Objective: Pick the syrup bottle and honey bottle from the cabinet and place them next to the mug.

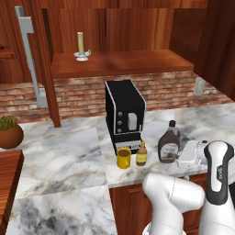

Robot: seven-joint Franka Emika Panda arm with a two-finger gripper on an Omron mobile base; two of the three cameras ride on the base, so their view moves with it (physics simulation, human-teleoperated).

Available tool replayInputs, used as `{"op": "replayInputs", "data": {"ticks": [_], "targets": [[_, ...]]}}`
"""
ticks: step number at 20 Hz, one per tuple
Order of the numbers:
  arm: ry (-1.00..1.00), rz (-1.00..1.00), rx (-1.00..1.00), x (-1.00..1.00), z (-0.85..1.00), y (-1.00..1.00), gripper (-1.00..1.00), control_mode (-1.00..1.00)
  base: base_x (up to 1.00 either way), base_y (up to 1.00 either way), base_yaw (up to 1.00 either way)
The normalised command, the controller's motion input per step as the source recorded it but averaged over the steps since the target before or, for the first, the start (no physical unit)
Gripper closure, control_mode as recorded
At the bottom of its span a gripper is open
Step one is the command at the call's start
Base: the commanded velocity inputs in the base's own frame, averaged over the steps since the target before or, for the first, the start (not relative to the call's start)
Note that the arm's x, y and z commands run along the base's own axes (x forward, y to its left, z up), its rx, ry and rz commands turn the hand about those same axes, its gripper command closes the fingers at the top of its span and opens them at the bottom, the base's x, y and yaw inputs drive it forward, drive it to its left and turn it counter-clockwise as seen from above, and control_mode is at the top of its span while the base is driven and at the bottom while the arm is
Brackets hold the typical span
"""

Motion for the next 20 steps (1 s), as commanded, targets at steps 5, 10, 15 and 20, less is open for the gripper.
{"op": "replayInputs", "data": {"ticks": [5,10,15,20], "targets": [[0.0,0.0,0.0,0.0,-0.03,0.0,1.0,-1.0,0.0,0.0,0.0],[0.0,0.0,0.0,0.0,-0.26,0.01,1.0,-1.0,0.0,0.0,0.0],[0.0,0.0,0.0,0.0,-0.16,0.0,1.0,-1.0,0.0,0.0,0.0],[0.0,0.0,0.0,0.05,-0.07,0.0,1.0,-1.0,0.0,0.0,0.0]]}}
